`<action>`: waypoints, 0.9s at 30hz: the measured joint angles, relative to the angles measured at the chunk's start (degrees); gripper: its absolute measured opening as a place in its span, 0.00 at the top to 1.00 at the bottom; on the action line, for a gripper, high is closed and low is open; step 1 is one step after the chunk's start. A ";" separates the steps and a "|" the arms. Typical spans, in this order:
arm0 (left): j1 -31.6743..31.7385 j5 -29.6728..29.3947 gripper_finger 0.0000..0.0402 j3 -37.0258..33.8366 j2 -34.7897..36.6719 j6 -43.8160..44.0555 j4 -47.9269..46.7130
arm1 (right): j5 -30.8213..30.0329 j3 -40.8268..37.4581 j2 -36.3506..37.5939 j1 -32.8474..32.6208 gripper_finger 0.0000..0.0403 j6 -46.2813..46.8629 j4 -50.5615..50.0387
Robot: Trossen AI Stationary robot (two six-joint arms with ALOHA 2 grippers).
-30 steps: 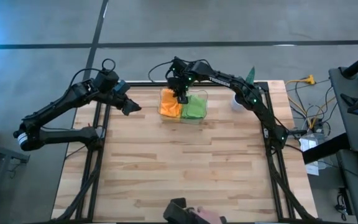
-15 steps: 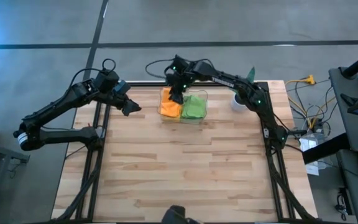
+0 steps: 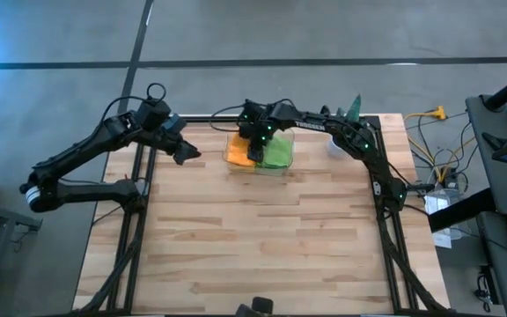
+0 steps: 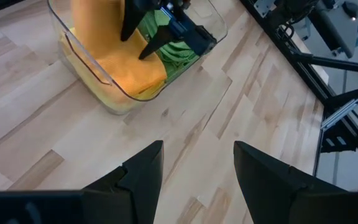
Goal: Fold microfiber towels
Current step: Put the folded orange microfiber towel into the transparent bin
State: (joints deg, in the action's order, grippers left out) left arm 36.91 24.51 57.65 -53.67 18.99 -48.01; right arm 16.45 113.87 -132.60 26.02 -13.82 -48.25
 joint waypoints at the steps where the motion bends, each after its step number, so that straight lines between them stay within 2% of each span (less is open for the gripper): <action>1: 0.00 -0.01 0.55 0.00 -0.18 -0.28 -0.01 | -0.02 -0.49 -0.02 0.03 0.55 -0.01 -0.19; 9: -0.02 -0.11 0.55 -0.02 -2.85 -4.07 1.57 | -0.02 3.33 3.97 0.54 0.55 -1.57 -1.32; 20: -0.47 3.98 0.55 -0.09 -13.51 -4.97 3.00 | -0.07 3.72 3.36 0.96 0.60 -31.32 5.12; 23: -0.74 4.33 0.55 -0.09 -14.16 -6.26 2.99 | -0.34 3.65 2.65 1.44 0.64 -36.78 5.02; 27: -0.76 4.42 0.55 -0.09 -14.13 -6.43 2.95 | -4.09 3.66 0.77 2.49 0.69 -40.46 6.58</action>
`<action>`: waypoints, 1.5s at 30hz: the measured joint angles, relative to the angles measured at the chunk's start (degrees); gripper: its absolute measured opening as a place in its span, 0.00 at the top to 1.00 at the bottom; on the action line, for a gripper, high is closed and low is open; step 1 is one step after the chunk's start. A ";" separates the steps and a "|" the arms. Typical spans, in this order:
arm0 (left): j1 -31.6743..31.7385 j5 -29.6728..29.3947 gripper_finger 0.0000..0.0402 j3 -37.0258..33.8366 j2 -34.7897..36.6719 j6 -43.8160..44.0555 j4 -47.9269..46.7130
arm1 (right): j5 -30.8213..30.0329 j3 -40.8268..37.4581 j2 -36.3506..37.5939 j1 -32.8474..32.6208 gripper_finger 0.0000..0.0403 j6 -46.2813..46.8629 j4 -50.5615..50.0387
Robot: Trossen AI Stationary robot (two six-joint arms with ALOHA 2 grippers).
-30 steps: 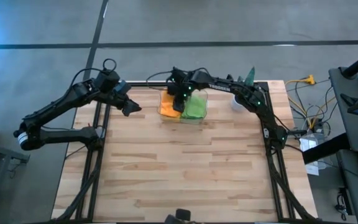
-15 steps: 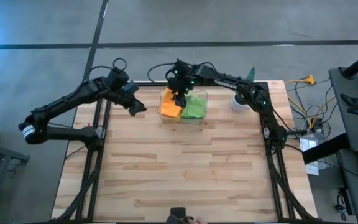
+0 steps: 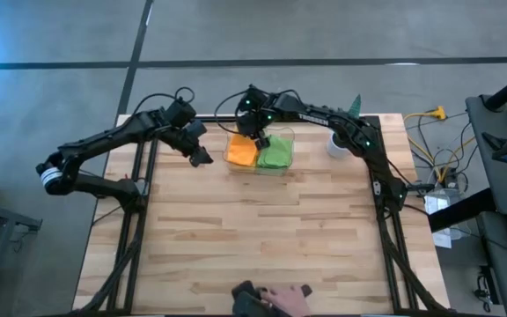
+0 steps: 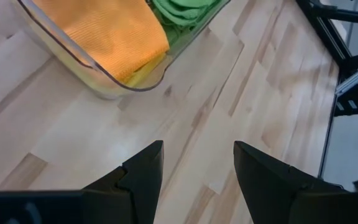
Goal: Fold microfiber towels
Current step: Put the folded orange microfiber towel into the transparent bin
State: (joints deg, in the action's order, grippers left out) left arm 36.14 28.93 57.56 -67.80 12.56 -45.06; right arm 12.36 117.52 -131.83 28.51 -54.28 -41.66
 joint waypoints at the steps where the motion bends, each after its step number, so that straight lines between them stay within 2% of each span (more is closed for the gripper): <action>1: 0.02 -0.03 0.55 0.00 0.06 -0.04 0.05 | -0.21 -0.01 -0.67 0.28 0.71 -0.19 0.41; 10: 0.00 -0.11 0.55 0.00 0.29 -0.98 0.04 | -1.01 0.50 -5.42 0.61 0.84 -2.67 0.81; 15: 0.00 -0.15 0.55 0.00 0.29 -0.98 0.04 | -8.44 4.52 -4.53 0.70 0.88 4.50 1.44; 17: 0.00 -0.15 0.55 0.00 0.29 -0.98 0.05 | -11.03 7.42 -4.45 0.65 0.88 7.31 -2.04; 21: -0.02 -0.17 0.55 0.00 0.31 -1.05 0.07 | -10.21 13.58 -2.89 0.70 0.88 13.26 -11.74; 24: -0.04 -0.26 0.55 0.00 0.31 -1.63 0.33 | -2.12 17.43 -0.86 1.39 0.88 21.63 -19.46; 29: -0.04 -0.45 0.55 0.00 0.18 -4.31 3.83 | 22.55 16.30 2.41 3.77 0.88 38.48 -23.79; 32: -0.04 -0.74 0.55 0.00 -0.54 -6.65 9.12 | 30.18 16.23 3.03 3.51 0.88 42.76 -26.80; 35: -0.04 -0.80 0.55 0.00 -1.46 -8.68 13.82 | 31.54 16.03 4.12 1.78 0.88 42.00 -29.71; 40: -0.02 -0.65 0.55 1.80 -1.20 -6.10 16.09 | 31.72 11.99 9.45 -1.14 0.89 41.46 -29.92; 43: -0.02 -0.34 0.55 2.09 1.75 -5.43 18.17 | 31.36 5.43 15.70 -3.17 0.91 44.26 -24.32; 45: -0.04 -0.26 0.55 1.73 4.60 -5.40 20.20 | 29.13 -1.89 21.34 -4.62 0.93 48.63 -15.53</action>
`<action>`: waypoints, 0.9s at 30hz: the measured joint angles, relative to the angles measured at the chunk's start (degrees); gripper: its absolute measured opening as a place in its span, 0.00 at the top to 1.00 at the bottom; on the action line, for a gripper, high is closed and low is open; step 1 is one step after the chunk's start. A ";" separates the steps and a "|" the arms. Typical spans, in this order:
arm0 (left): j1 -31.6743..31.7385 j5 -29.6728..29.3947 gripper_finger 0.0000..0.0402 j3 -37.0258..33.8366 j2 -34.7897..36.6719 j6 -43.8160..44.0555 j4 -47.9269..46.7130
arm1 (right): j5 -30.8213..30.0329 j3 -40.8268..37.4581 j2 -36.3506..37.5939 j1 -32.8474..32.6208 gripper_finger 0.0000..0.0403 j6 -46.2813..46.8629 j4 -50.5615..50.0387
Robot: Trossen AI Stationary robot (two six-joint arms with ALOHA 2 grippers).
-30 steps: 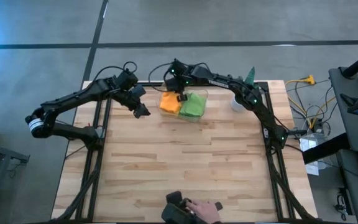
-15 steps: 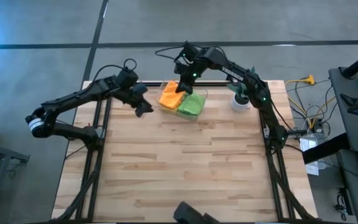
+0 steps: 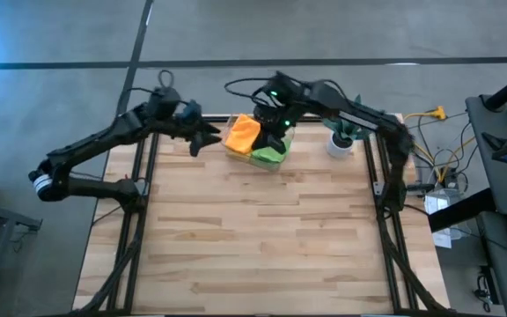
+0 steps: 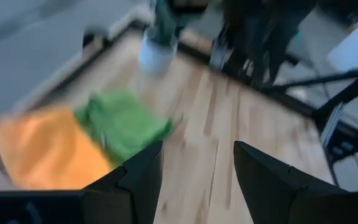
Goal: Fold microfiber towels
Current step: Put the folded orange microfiber towel into the transparent bin
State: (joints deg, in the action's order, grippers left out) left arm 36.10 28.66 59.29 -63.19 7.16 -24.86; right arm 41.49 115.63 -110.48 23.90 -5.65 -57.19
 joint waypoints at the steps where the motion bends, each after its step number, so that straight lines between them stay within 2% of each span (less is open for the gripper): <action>1: 0.00 0.04 0.55 -0.29 1.41 0.02 1.49 | -2.29 -4.30 3.04 -0.97 0.94 2.58 5.52; 4: 0.00 -0.26 0.55 -1.78 3.69 -0.04 3.07 | -13.82 -20.75 12.56 -4.77 0.97 11.99 26.99; 7: 0.49 0.09 0.56 -3.62 2.32 -0.09 3.69 | -26.14 -37.27 19.46 -9.20 0.98 20.01 44.04; 10: 1.56 2.61 0.61 -6.42 -2.08 -1.49 5.82 | -33.74 -50.63 22.85 -12.68 0.98 29.21 53.52; 12: 2.29 2.89 0.68 -7.23 -6.24 -2.66 9.29 | -37.44 -56.53 24.14 -13.94 0.98 34.43 56.54; 15: 4.24 3.73 0.81 -6.92 -12.77 -3.50 15.09 | -46.19 -62.34 25.84 -15.43 0.98 41.92 57.15; 17: 5.02 3.91 0.91 -6.10 -17.49 -3.52 17.42 | -51.38 -64.71 26.26 -16.68 0.98 43.50 57.10; 19: 5.33 3.91 0.97 -5.31 -22.19 -3.65 16.80 | -52.82 -66.21 26.44 -17.38 0.98 44.30 57.22; 23: 5.39 2.43 0.97 -4.77 -28.98 -3.05 16.86 | -53.03 -67.87 24.48 -17.26 0.98 45.74 57.03; 27: 4.80 1.85 0.97 -4.88 -30.53 -2.34 15.74 | -53.57 -68.13 23.03 -16.12 0.98 45.75 56.52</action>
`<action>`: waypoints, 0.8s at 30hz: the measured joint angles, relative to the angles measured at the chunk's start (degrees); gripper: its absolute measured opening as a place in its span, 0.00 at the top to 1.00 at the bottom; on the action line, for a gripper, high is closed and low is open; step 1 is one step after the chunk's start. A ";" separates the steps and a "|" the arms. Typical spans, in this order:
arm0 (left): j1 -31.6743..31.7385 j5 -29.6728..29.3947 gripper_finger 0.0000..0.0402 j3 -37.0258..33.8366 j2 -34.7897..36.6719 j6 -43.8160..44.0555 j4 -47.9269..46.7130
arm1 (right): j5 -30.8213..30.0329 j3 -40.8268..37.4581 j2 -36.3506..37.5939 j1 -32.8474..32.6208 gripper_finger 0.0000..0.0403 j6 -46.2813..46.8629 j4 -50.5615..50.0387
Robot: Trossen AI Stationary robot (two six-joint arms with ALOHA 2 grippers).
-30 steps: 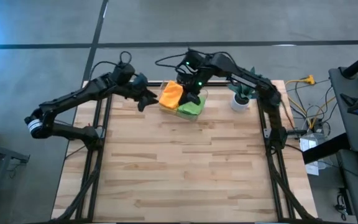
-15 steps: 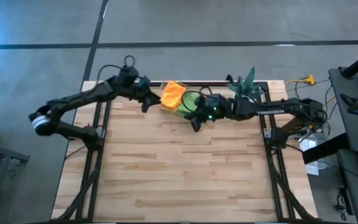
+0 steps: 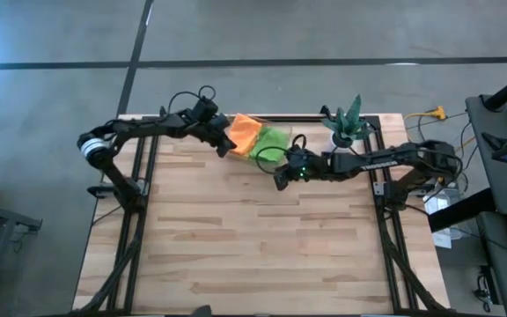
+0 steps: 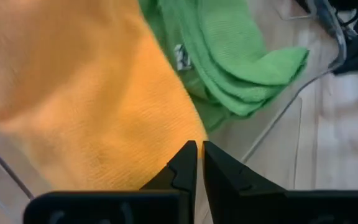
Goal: Fold microfiber towels
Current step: Put the folded orange microfiber towel into the transparent bin, then return to Home Position
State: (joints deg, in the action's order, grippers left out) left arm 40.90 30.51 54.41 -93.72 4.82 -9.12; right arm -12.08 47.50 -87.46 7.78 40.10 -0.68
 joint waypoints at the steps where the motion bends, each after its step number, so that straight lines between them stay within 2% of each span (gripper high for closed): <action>1: -0.30 -0.10 0.97 -0.08 0.16 0.28 -0.45 | 0.00 0.01 -0.17 0.50 0.98 0.00 -0.17; 9: -3.12 -0.41 0.97 0.00 3.93 1.01 -1.15 | -0.24 0.05 -0.11 4.36 0.98 -0.39 -0.84; 17: -3.89 0.48 0.97 -0.04 4.84 3.91 -0.81 | -0.22 0.05 0.62 5.41 0.98 -1.36 -1.42; 21: -3.84 0.80 0.97 0.90 10.37 3.89 -0.58 | -0.16 0.05 4.57 4.47 0.98 -3.33 -0.47; 24: -3.80 2.93 0.97 1.05 17.87 3.87 0.06 | 2.61 0.03 8.99 2.07 0.98 -9.13 5.71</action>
State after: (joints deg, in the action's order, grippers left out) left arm 37.10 33.45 55.46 -75.85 8.69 -9.06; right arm -9.47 47.53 -78.46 9.85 30.97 5.04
